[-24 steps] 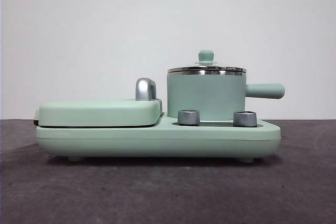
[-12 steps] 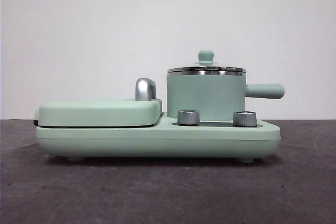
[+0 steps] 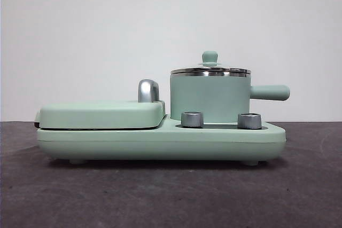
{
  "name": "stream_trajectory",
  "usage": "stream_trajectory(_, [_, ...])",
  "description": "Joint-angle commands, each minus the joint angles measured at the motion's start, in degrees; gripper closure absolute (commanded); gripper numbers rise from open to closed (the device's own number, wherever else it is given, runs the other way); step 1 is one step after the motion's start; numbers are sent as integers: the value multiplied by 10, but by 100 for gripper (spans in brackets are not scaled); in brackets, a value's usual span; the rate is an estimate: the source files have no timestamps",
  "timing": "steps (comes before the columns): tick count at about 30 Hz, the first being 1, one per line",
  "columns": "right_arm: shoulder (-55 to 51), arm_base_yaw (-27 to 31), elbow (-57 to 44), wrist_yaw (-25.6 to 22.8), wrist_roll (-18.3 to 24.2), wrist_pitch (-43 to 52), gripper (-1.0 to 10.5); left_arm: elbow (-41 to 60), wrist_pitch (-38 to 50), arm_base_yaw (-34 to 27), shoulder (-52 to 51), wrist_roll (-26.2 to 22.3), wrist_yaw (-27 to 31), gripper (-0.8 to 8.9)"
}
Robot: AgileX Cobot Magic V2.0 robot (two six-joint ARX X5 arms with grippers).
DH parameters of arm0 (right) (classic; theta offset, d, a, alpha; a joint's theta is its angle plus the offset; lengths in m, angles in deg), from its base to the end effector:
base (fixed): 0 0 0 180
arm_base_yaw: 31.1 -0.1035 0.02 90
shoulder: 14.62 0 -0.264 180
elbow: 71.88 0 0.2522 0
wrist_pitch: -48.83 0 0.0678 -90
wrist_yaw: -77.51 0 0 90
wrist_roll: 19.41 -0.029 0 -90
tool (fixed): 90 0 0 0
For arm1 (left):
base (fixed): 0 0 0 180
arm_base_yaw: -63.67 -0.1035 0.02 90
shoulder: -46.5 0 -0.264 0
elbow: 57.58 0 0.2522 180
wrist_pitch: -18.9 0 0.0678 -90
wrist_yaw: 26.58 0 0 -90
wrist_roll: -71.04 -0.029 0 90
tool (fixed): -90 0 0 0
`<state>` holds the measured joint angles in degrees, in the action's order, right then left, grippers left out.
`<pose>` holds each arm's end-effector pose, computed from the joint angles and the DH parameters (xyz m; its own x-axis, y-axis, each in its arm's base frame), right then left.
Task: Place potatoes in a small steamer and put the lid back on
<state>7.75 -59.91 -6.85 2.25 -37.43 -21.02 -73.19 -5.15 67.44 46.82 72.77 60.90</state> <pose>0.0373 0.0289 0.3311 0.6311 0.6375 -0.4419 -0.5079 0.7702 0.3857 0.0946 -0.0075 0.1567 0.9824 -0.1088 -0.1521 0.1044 0.9939 -0.0365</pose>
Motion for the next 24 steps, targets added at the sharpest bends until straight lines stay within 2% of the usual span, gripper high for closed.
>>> stream_trajectory(1, [3, -3, 5, -2, 5, 6, 933, 11, -4, 0, -1, 5, 0, 808])
stream_trajectory(4, [3, -3, 5, -2, 5, 7, 933, 11, -4, 0, -1, 5, -1, 809])
stream_trajectory(7, [-9, 18, -14, -27, 11, 46, 933, 11, -4, 0, -1, 5, -1, 808])
stream_trajectory(10, [-21, 78, -78, -28, 31, 170, 933, 11, -4, 0, -1, 5, -1, 808])
stream_trajectory(14, [-75, 176, -236, -27, 74, 405, 933, 11, -4, 0, -1, 5, 0, 808])
stream_trajectory(17, [-122, 235, -347, -36, 106, 505, 933, 11, -4, 0, -1, 5, -1, 808])
stream_trajectory(21, [-170, 282, -447, -61, 121, 514, 933, 11, -4, 0, -1, 5, -1, 809])
stream_trajectory(24, [-195, 287, -490, -63, 127, 513, 933, 11, -4, 0, -1, 5, -1, 809])
